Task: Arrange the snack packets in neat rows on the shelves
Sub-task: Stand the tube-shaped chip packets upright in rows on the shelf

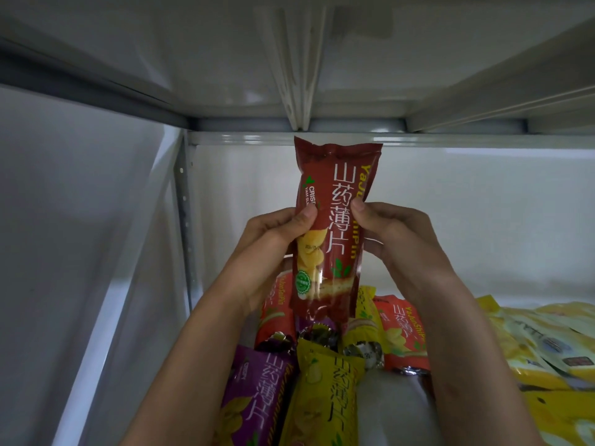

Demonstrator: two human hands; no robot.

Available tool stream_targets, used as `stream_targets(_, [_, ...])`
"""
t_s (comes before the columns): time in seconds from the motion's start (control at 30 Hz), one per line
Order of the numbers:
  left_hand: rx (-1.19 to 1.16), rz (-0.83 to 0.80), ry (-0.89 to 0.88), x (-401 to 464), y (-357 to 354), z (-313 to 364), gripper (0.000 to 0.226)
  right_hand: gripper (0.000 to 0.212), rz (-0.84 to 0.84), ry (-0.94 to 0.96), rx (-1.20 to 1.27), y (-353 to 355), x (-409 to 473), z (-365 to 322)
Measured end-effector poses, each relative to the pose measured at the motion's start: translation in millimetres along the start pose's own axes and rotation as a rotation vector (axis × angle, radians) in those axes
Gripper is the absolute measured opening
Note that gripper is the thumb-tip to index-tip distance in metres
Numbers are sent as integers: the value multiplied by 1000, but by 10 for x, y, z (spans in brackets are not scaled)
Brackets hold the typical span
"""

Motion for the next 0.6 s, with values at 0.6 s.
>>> stream_targets(0.6, [-132,51,-63,-86,42,135,49,26,-105,5,-59,-133,-37,-39])
Point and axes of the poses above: each hand's wrist, its own x-axis towards the middle knuckle, its own y-axis out of the back of the hand, z = x × y, the point moved 3 cm from there along x, towards the middle knuckle, and after that the axes turned 10 degrees about y, right-handed, at the moved point
